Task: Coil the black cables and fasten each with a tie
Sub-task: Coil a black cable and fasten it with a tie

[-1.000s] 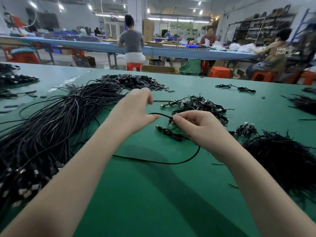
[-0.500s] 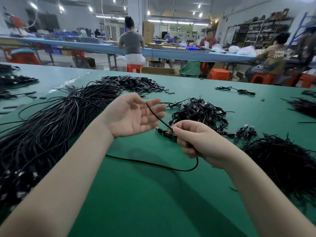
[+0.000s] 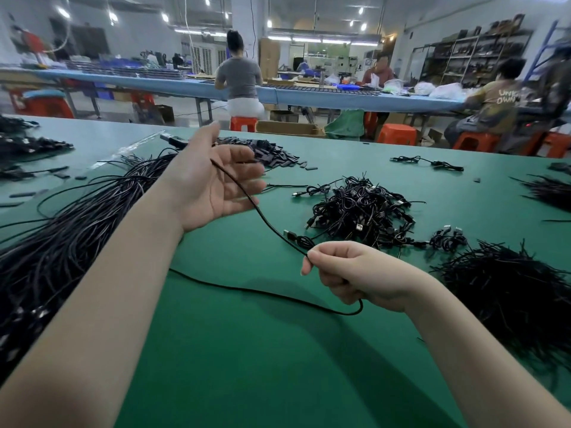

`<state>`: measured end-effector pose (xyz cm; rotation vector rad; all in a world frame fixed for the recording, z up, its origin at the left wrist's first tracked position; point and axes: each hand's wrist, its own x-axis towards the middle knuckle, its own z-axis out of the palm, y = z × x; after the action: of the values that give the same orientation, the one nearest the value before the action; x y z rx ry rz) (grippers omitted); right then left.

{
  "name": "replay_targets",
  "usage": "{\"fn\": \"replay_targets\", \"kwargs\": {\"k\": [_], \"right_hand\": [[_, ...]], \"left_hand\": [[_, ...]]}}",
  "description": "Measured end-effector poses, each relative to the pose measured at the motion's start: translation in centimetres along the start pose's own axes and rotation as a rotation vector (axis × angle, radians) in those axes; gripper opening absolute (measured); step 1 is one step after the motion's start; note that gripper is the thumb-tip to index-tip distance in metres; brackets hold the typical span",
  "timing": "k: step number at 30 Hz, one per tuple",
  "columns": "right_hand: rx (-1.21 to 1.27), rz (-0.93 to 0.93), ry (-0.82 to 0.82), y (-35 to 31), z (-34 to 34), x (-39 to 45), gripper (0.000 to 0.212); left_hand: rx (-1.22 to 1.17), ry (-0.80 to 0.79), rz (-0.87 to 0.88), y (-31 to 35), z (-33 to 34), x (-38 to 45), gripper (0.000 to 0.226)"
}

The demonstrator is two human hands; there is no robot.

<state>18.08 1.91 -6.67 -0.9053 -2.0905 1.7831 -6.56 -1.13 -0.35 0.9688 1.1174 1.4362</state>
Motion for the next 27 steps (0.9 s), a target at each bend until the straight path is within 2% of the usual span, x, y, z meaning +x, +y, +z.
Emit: {"fn": "replay_targets", "kwargs": {"k": [3,5,7,10,13,16,19,21,23,25,27], "right_hand": [[0.063,-0.028,0.019,0.0,-0.2,0.1,0.028],[0.089,-0.039,0.006,-0.1,-0.2,0.1,0.028],[0.066,-0.030,-0.035,-0.2,-0.1,-0.1,0.027],[0.041,-0.006,-0.100,-0.3,0.1,-0.3,0.026],[0.025,-0.003,-0.134,-0.4,0.4,-0.3,0.025],[-0.010,0.000,-0.207,-0.5,0.7,-0.4,0.025],[-0.040,-0.013,-0.321,-0.2,1.5,-0.1,0.024],[-0.080,-0.022,-0.378,0.3,2.2,0.3,0.025],[-0.147,-0.003,-0.388,0.9,2.7,0.7,0.026],[-0.182,0.019,-0.302,1.4,2.6,1.0,0.027],[-0.204,0.023,-0.110,1.5,1.7,1.1,0.030]], "left_hand": [[0.339,0.067,-0.131,-1.2,-0.1,0.5,0.057],[0.410,0.070,-0.219,-2.2,0.0,0.8,0.057],[0.393,0.114,-0.234,-2.8,0.1,1.1,0.052],[0.417,0.195,-0.189,-2.9,-0.5,1.3,0.064],[0.608,0.233,-0.154,-2.6,-1.3,1.2,0.083],[0.784,0.322,-0.023,-2.3,-1.2,1.0,0.083],[0.778,0.371,0.214,-2.3,-0.4,0.8,0.074],[0.526,0.259,0.212,-1.6,0.6,0.4,0.070],[0.150,-0.005,0.102,-0.5,1.6,-0.2,0.069],[-0.057,-0.255,0.035,0.3,1.9,-1.0,0.065],[-0.138,-0.554,-0.031,0.8,1.6,-1.9,0.063]]}}
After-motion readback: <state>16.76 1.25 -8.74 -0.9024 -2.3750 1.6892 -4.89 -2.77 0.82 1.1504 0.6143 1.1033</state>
